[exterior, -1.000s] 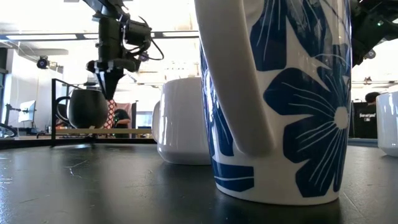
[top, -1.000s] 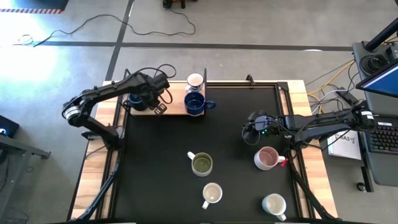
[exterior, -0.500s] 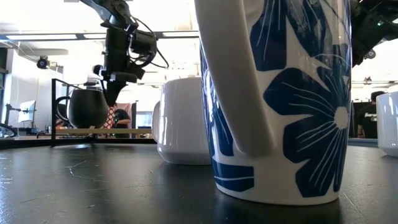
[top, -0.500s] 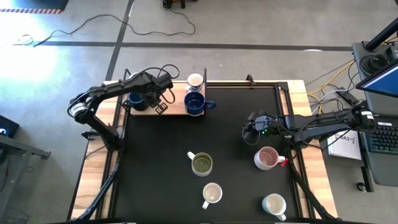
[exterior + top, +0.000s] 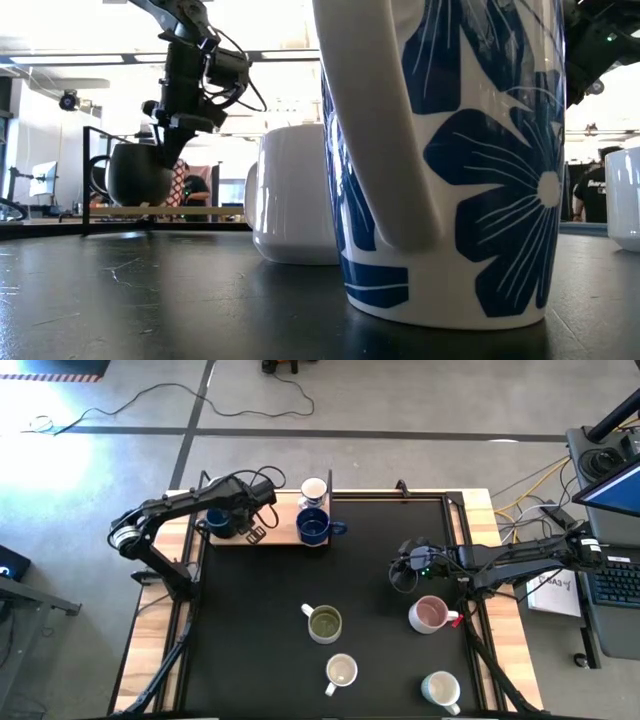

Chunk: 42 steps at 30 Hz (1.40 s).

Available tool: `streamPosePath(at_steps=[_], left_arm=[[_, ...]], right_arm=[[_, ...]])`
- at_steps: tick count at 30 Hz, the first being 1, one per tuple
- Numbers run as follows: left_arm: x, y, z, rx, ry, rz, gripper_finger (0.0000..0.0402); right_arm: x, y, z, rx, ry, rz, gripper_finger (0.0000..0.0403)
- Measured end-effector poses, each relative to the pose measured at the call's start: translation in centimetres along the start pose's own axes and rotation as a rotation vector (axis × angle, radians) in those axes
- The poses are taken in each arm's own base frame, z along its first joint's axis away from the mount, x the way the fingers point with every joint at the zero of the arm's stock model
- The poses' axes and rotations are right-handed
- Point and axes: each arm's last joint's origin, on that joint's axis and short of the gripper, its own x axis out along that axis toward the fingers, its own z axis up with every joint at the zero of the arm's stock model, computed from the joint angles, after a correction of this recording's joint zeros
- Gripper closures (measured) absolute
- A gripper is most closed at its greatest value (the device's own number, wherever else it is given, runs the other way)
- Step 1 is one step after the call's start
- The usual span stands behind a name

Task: Place coffee mugs
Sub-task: Put the blue-black mug on the shelf, then put the white-green mug on the shelf

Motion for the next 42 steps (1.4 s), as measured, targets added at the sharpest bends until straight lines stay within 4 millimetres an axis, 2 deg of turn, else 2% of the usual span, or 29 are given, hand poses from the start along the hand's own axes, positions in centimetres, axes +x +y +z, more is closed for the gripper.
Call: streamPosePath(at_steps=[18,26,33,42], left_arm=[[-0.1,0.3,-0.9,-0.025,0.077,0.021,0.0349],[-1.3,-0.1,-0.7,-0.006,-0.01,-0.03,0.0349],[-3.1,-2.2,-0.4,0.038,-0.174,-0.115,0.0349],[-5.9,-5.9,-1.8,0.082,-0.365,-0.214,0.0349]], right_arm=[[0.0,0.0,0.0,0.0,0.0,0.0,0.0335],[0.0,0.0,0.0,0.0,0.0,0.0,0.0335],[0.0,0.0,0.0,0.0,0.0,0.0,0.0335],[0.0,0.0,0.0,0.0,0.0,0.0,0.0335]])
